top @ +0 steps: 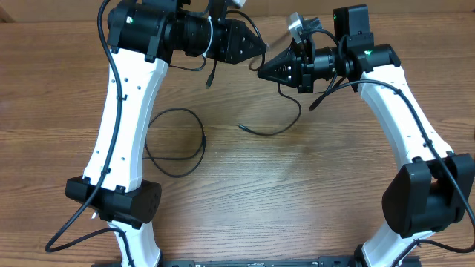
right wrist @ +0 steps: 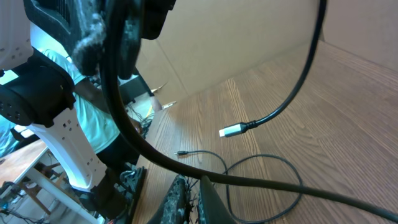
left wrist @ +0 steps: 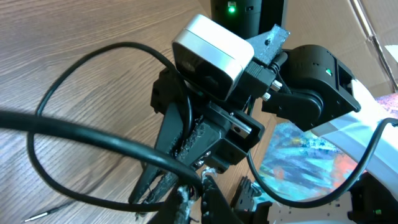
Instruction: Untangle cables
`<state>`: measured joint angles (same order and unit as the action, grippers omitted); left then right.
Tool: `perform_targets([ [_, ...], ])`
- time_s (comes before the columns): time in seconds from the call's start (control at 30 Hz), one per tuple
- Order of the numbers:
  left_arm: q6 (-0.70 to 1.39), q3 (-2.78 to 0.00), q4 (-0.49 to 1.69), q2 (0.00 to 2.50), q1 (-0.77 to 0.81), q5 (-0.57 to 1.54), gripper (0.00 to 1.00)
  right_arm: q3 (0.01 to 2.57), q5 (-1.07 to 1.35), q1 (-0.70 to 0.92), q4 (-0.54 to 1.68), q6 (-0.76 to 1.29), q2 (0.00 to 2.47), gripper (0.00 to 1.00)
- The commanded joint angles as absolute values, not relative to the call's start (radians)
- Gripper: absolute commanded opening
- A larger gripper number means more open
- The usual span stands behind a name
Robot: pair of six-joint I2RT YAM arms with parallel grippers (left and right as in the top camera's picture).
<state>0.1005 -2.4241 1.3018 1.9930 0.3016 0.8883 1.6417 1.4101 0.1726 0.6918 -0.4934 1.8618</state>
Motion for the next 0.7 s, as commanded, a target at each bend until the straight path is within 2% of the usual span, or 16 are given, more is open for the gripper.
perform_targets([
  [0.0,0.086,-2.428,1.301,1.995,0.307,0.88,0.08,1.645,1.436,0.175,0.685,-0.481,1.835,0.04],
  [0.1,0.086,-2.428,1.301,1.995,0.307,0.88,0.04,1.645,1.435,0.164,0.685,-0.475,1.835,0.04],
  [0.2,0.086,-2.428,1.296,1.995,0.308,0.88,0.04,1.645,1.436,0.163,0.685,-0.468,1.835,0.38],
  [0.3,0.087,-2.428,1.294,1.995,0.308,0.88,0.04,1.645,1.436,0.163,0.676,-0.469,1.835,0.47],
  [0.57,0.144,-2.428,1.287,1.995,0.316,0.878,0.04,1.645,1.495,0.163,0.612,-0.469,1.835,0.5],
  [0.6,0.148,-2.428,1.282,1.995,0.318,0.876,0.04,1.645,1.499,0.163,0.607,-0.468,1.835,0.44],
  [0.63,0.159,-2.428,1.277,1.995,0.319,0.868,0.04,1.645,1.502,0.163,0.606,-0.468,1.835,0.23],
  [0.67,0.169,-2.428,1.273,1.995,0.319,0.854,0.04,1.645,1.506,0.163,0.607,-0.468,1.835,0.17],
])
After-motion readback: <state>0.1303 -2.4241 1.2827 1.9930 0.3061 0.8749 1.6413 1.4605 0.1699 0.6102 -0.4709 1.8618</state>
